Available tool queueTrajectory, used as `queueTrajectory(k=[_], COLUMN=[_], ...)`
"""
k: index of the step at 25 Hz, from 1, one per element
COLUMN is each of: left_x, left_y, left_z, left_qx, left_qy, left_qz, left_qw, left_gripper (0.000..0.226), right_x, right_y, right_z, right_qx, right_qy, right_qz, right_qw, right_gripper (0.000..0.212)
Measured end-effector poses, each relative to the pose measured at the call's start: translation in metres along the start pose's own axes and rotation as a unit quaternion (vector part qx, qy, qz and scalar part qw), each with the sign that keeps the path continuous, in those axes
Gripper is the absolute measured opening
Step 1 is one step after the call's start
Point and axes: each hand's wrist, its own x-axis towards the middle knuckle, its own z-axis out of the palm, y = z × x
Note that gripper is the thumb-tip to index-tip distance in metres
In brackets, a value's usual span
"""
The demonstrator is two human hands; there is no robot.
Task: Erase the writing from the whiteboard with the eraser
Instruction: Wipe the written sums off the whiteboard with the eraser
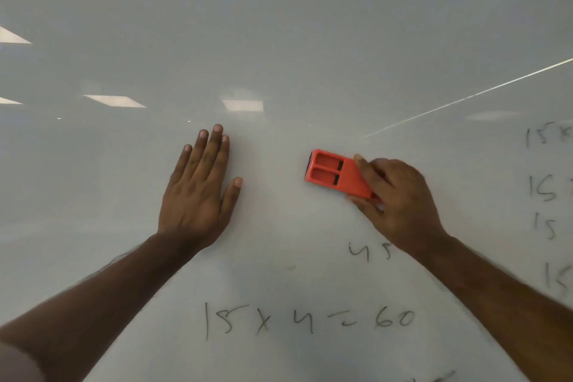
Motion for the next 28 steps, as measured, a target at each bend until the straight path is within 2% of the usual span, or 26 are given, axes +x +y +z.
queueTrajectory(k=[2,4,7,10,12,14,17,19,21,24,26,28], left_x=[0.000,-0.007,-0.010,-0.010,-0.012,-0.016,-0.021,-0.025,-0.030,-0.039,-0.049,-0.058], left_y=[0.012,0.017,0.016,0.011,0.004,-0.003,-0.007,-0.009,-0.012,-0.022,-0.032,-0.044], left_z=[0.008,0.016,0.019,0.018,0.015,0.014,0.015,0.015,0.015,0.014,0.013,0.013], left_qx=[-0.009,-0.001,0.008,0.010,0.011,0.008,0.007,0.008,0.010,0.017,0.024,0.032], left_qy=[-0.001,-0.005,-0.008,-0.006,-0.006,0.004,0.006,0.000,0.001,0.014,0.014,0.020], left_qz=[0.002,0.001,0.005,0.026,0.031,0.012,-0.016,-0.009,0.009,0.037,0.052,0.055], left_qw=[1.000,1.000,1.000,1.000,0.999,1.000,1.000,1.000,1.000,0.999,0.998,0.998], left_gripper=[0.070,0.070,0.070,0.070,0.071,0.072,0.072,0.072,0.072,0.071,0.070,0.069], right_x=[0.014,0.005,-0.046,-0.091,-0.091,-0.070,-0.028,-0.020,-0.034,-0.075,-0.089,-0.088], right_y=[0.008,0.001,-0.009,0.001,0.020,0.036,0.030,-0.002,-0.041,-0.083,-0.076,-0.046], right_z=[0.002,0.006,-0.001,-0.018,-0.027,-0.029,-0.020,-0.007,0.006,0.012,0.006,-0.004], right_qx=[0.016,0.041,0.062,0.033,-0.004,-0.027,0.006,0.039,0.070,0.082,0.060,0.034], right_qy=[0.012,0.011,-0.036,-0.092,-0.108,-0.087,-0.027,-0.005,-0.014,-0.059,-0.088,-0.095], right_qz=[0.062,0.066,-0.008,-0.108,-0.135,-0.076,0.086,0.118,0.078,-0.043,-0.134,-0.173], right_qw=[0.998,0.997,0.997,0.989,0.985,0.993,0.996,0.992,0.994,0.994,0.985,0.980], right_gripper=[0.060,0.060,0.057,0.051,0.048,0.050,0.057,0.059,0.058,0.052,0.048,0.046])
